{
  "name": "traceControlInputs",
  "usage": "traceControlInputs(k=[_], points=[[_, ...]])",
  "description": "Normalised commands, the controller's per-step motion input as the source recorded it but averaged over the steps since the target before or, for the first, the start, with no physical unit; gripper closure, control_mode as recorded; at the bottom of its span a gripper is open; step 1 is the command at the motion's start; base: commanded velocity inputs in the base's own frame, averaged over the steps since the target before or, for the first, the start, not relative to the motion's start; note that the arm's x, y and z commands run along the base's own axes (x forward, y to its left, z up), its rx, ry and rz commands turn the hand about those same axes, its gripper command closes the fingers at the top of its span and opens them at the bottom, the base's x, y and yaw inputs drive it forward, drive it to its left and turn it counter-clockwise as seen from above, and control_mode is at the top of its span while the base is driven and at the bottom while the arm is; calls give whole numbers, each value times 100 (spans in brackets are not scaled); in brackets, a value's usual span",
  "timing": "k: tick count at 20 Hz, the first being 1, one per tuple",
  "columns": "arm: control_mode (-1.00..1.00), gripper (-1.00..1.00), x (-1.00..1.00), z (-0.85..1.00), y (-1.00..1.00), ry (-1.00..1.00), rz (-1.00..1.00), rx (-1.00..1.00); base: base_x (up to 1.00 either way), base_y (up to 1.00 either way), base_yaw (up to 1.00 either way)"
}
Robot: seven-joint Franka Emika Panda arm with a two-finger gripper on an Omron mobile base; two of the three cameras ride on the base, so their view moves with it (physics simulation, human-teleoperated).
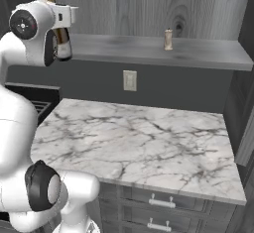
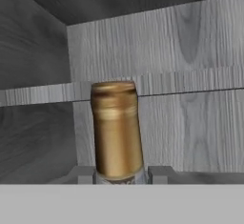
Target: Get the candle and the wine from the cabinet and move them to the dining counter.
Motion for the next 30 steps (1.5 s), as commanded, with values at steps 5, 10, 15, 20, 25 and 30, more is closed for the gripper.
traceControlInputs(k=[5,10,15,20,25,30], points=[[-100,100,-100,0,-56,0,0,1,0,0,0],[-100,100,-100,0,-62,0,4,2,0,0,0],[-100,100,-100,-23,-44,0,10,1,0,0,0],[-100,100,-100,-48,-25,1,14,0,0,0,0],[-100,100,-93,-32,-20,0,16,0,0,0,0],[-100,100,-22,-8,0,0,8,0,0,0,0]])
